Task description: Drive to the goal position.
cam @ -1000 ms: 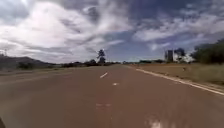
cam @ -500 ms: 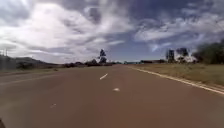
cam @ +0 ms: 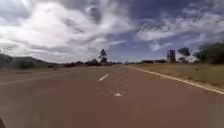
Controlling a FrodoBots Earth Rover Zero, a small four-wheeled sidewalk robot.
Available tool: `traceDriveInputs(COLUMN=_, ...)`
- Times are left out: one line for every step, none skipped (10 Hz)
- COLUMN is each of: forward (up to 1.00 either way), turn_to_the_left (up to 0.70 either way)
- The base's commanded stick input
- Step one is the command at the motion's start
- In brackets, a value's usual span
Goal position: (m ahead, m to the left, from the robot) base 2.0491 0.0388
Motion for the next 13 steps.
traceDriveInputs(forward=1.00, turn_to_the_left=-0.16)
traceDriveInputs(forward=1.00, turn_to_the_left=-0.06)
traceDriveInputs(forward=1.00, turn_to_the_left=0.00)
traceDriveInputs(forward=1.00, turn_to_the_left=0.00)
traceDriveInputs(forward=1.00, turn_to_the_left=0.00)
traceDriveInputs(forward=1.00, turn_to_the_left=0.00)
traceDriveInputs(forward=1.00, turn_to_the_left=0.00)
traceDriveInputs(forward=1.00, turn_to_the_left=0.00)
traceDriveInputs(forward=1.00, turn_to_the_left=0.00)
traceDriveInputs(forward=1.00, turn_to_the_left=0.00)
traceDriveInputs(forward=1.00, turn_to_the_left=0.00)
traceDriveInputs(forward=1.00, turn_to_the_left=0.00)
traceDriveInputs(forward=1.00, turn_to_the_left=0.00)
